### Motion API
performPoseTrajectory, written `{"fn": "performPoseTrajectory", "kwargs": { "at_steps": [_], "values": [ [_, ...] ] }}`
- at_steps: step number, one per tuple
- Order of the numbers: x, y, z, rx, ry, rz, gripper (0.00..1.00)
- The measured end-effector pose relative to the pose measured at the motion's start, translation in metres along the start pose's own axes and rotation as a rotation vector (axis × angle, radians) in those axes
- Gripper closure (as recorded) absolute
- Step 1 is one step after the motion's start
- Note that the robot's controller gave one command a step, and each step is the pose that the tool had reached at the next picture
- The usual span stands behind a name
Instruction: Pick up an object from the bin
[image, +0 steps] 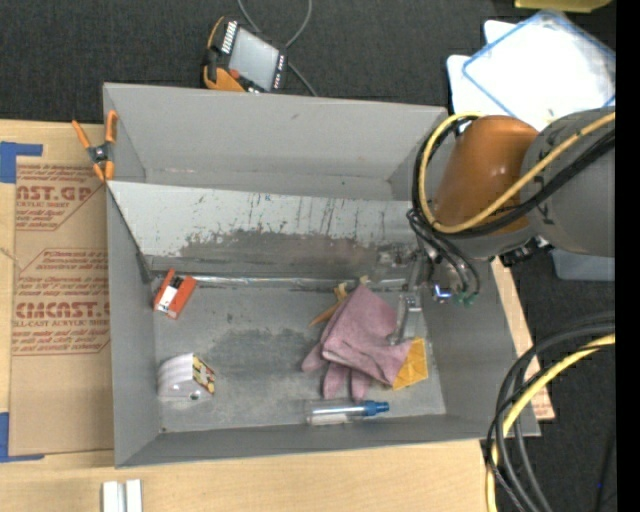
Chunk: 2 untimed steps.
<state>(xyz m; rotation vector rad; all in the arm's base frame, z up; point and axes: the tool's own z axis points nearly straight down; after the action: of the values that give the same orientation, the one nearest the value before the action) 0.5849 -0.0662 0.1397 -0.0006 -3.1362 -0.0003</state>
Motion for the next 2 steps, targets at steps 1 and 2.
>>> {"fn": "performPoseTrajectory", "kwargs": {
  "at_steps": [1, 2],
  "values": [
    [-0.002, 0.0, -0.005, 0.001, -0.007, -0.001, 0.0],
    [0.073, 0.024, 0.07, 0.0, -0.003, -0.034, 0.0]
  ]
}}
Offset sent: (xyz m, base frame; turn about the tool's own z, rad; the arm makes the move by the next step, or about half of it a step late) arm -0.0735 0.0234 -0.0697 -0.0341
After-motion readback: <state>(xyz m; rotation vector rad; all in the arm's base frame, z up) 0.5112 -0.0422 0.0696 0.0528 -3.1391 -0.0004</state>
